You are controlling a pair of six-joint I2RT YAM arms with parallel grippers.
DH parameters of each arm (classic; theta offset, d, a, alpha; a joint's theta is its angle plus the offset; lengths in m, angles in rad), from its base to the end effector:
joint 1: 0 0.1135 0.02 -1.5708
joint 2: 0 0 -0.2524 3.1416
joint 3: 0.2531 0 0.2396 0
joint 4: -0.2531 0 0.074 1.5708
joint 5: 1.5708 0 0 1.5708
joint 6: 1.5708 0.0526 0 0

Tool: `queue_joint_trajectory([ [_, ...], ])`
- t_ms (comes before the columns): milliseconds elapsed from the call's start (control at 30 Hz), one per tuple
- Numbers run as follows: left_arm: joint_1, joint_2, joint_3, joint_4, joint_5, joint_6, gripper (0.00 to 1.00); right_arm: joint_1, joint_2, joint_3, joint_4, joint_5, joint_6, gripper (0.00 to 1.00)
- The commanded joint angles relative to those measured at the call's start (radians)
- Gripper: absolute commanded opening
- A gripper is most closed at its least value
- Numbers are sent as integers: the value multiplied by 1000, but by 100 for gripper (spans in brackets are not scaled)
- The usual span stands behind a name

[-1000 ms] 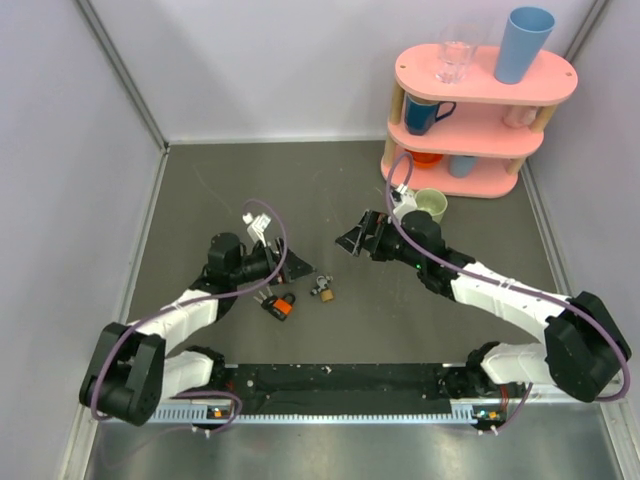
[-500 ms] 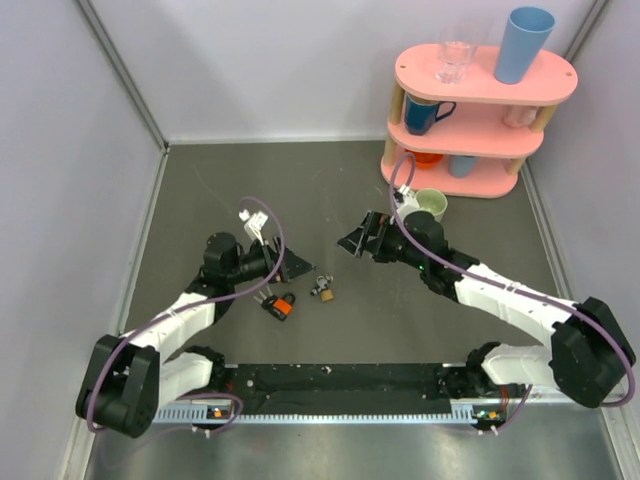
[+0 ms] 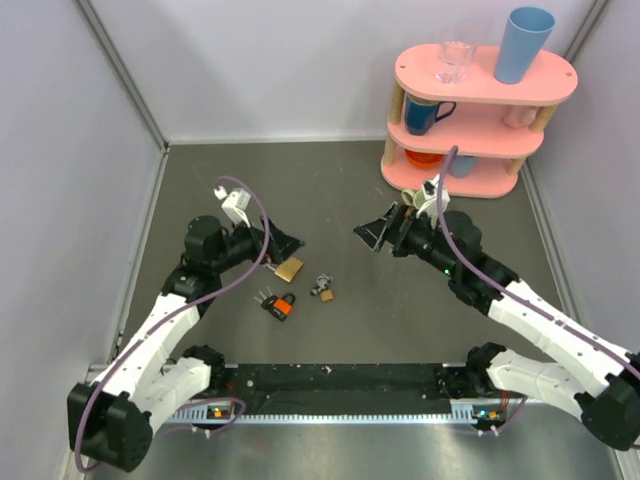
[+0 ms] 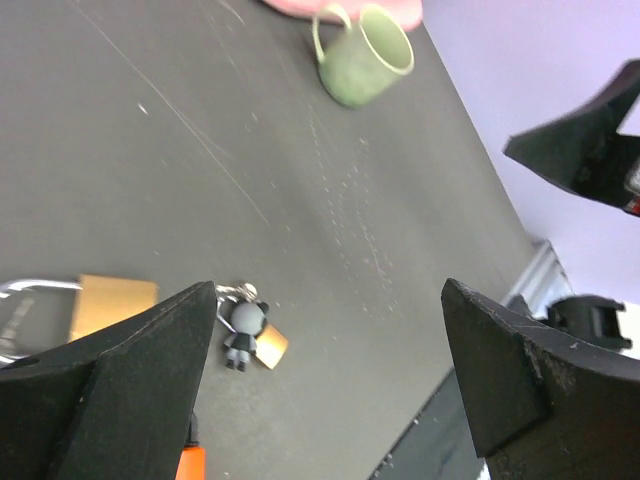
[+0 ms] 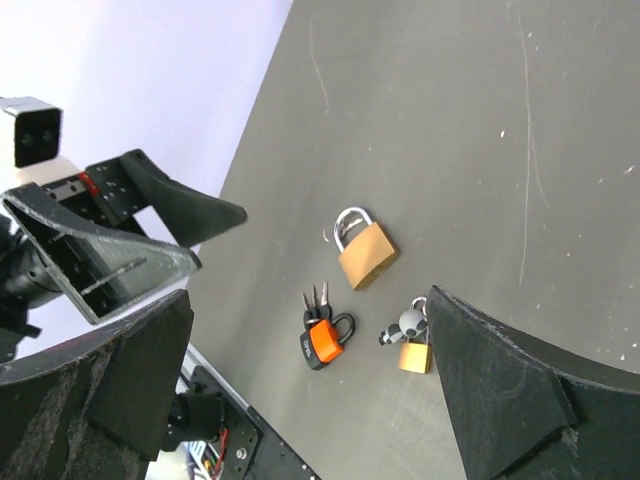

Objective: Lock with the key
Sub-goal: Reset both arms

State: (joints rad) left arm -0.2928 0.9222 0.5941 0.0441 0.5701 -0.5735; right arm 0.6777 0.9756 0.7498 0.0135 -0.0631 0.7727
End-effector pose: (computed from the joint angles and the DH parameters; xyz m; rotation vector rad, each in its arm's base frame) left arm 0.2024 -0.0907 0.2636 0.1489 1.9574 -1.1134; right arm 0.1862 0.1541 0.3024 0.0423 1.9198 1.0734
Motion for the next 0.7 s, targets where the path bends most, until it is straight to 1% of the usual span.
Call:
queue_joint_trajectory([
  [0, 6, -74, 137, -202, -200, 139, 99, -4, -92, 86, -99, 45, -56, 99],
  [133, 6, -138, 182, -263, -315, 190, 99, -4, -162, 126, -194, 101, -114, 99],
  [167, 6, -150, 181, -268, -375, 196, 99, -4, -178, 128, -213, 114, -127, 99],
  [333, 6, -239, 147, -289, -524, 198, 99, -6, -279, 111, -317, 224, -203, 99],
  [400, 6, -264, 125, -294, -600, 199, 99, -4, -326, 91, -333, 278, -229, 99],
  [533, 6, -287, 96, -315, -674, 207, 99, -4, -396, -10, -337, 387, -256, 99],
  [667, 6, -299, 82, -335, -668, 231, 99, -4, -446, -75, -339, 526, -247, 99],
])
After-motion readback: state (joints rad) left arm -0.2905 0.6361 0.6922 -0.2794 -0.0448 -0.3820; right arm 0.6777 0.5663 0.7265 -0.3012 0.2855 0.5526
